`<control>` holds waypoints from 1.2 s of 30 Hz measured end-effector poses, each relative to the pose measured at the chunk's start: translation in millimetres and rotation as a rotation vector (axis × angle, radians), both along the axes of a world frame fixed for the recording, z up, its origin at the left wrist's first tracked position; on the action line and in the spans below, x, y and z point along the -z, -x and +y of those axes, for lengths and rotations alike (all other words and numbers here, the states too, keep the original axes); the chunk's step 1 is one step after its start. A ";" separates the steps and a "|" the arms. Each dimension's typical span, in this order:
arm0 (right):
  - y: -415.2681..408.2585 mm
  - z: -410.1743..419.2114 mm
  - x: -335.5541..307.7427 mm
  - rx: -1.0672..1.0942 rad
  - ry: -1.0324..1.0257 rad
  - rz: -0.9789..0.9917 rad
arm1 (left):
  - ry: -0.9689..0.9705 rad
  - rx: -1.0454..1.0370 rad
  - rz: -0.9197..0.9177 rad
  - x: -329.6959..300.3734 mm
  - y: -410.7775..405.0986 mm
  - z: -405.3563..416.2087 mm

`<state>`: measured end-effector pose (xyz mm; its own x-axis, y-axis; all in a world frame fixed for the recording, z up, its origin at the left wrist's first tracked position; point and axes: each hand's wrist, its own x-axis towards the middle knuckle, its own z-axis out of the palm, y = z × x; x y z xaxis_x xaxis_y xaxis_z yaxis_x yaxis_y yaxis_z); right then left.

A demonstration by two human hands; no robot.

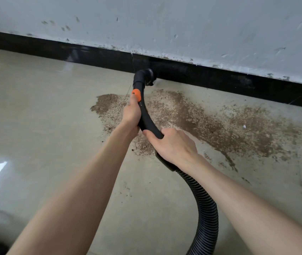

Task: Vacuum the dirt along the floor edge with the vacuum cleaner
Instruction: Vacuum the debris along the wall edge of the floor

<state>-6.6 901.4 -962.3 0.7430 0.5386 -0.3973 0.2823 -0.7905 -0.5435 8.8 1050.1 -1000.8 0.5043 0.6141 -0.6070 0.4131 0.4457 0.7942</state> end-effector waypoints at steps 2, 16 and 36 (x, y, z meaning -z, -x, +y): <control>8.9 15.2 -5.2 -0.060 -0.011 0.034 | 0.003 -0.073 0.004 -1.3 18.2 19.0; 88.1 72.6 -16.5 -0.466 0.075 0.003 | -0.006 -0.467 0.084 7.6 158.4 75.2; 79.4 53.6 3.1 -0.391 0.098 0.041 | 0.033 -0.381 0.119 20.9 143.2 55.1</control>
<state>-85.9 955.0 -965.4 0.4718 0.7357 -0.4860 0.5514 -0.6762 -0.4885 -134.4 1105.2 -1021.7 0.1688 0.7226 -0.6703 0.3016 0.6096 0.7331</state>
